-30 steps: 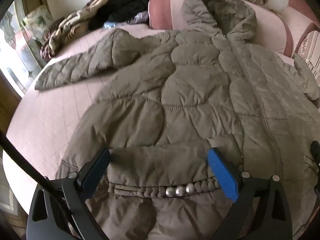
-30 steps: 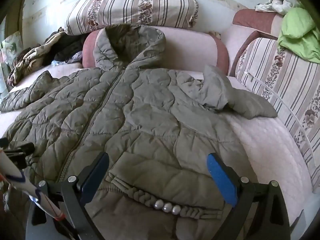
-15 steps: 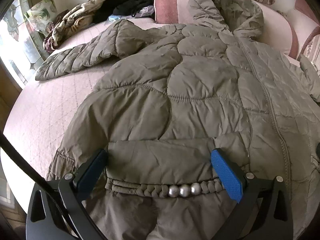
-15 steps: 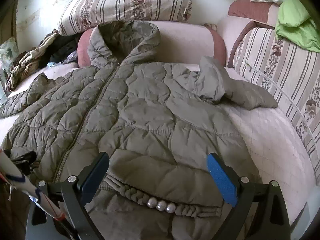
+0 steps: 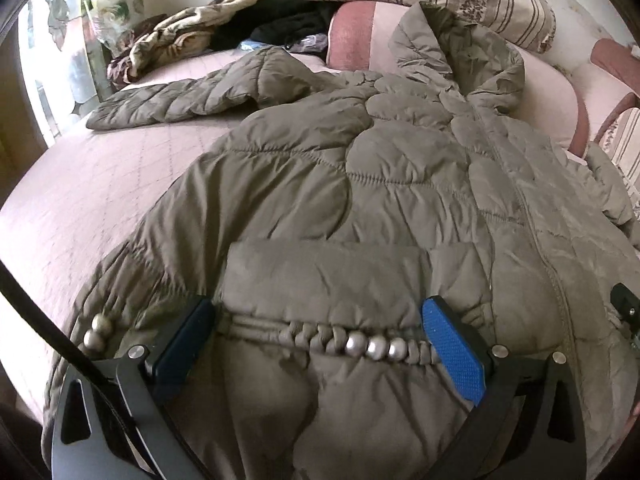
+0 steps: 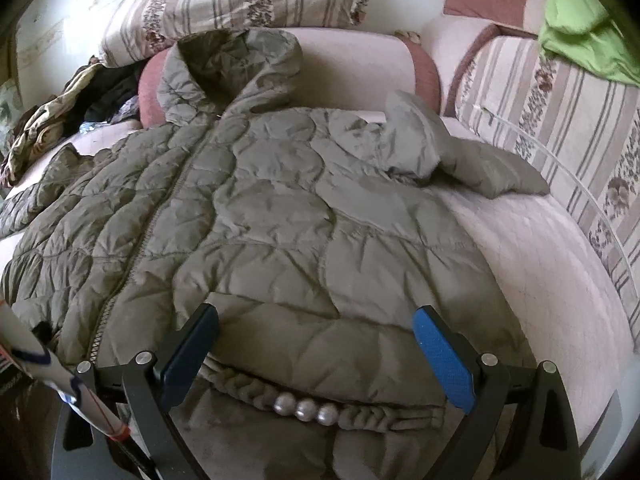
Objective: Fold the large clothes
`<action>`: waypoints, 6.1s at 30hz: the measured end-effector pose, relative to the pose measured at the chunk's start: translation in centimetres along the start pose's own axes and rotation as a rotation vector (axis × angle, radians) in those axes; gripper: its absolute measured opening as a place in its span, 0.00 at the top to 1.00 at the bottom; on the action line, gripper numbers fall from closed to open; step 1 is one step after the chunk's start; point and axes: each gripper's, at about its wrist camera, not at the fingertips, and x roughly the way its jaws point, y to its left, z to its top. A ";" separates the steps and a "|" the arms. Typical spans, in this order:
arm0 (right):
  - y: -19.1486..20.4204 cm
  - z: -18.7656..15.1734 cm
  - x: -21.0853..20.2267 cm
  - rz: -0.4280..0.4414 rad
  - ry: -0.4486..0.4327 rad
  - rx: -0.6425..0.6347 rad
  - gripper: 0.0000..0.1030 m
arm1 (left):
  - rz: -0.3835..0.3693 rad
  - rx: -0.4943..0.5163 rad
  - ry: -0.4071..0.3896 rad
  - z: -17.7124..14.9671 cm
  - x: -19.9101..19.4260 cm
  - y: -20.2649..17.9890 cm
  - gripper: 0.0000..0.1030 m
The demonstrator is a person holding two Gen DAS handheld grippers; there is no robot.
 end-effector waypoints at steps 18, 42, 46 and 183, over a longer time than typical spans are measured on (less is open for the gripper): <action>-3.3 -3.6 -3.4 -0.082 0.030 0.032 0.02 | 0.034 0.011 -0.051 0.7 -10.4 3.9 0.04; -3.2 -6.5 -11.1 -0.051 -0.010 -0.023 0.02 | -0.112 -0.103 0.244 0.7 -3.6 12.7 0.69; -2.6 -6.3 -11.0 -0.042 -0.005 -0.036 0.02 | -0.076 -0.050 0.227 -1.0 -5.7 11.6 0.75; -21.5 8.4 8.2 0.158 0.148 0.545 0.60 | -0.147 -0.033 0.128 4.9 -1.7 3.8 0.34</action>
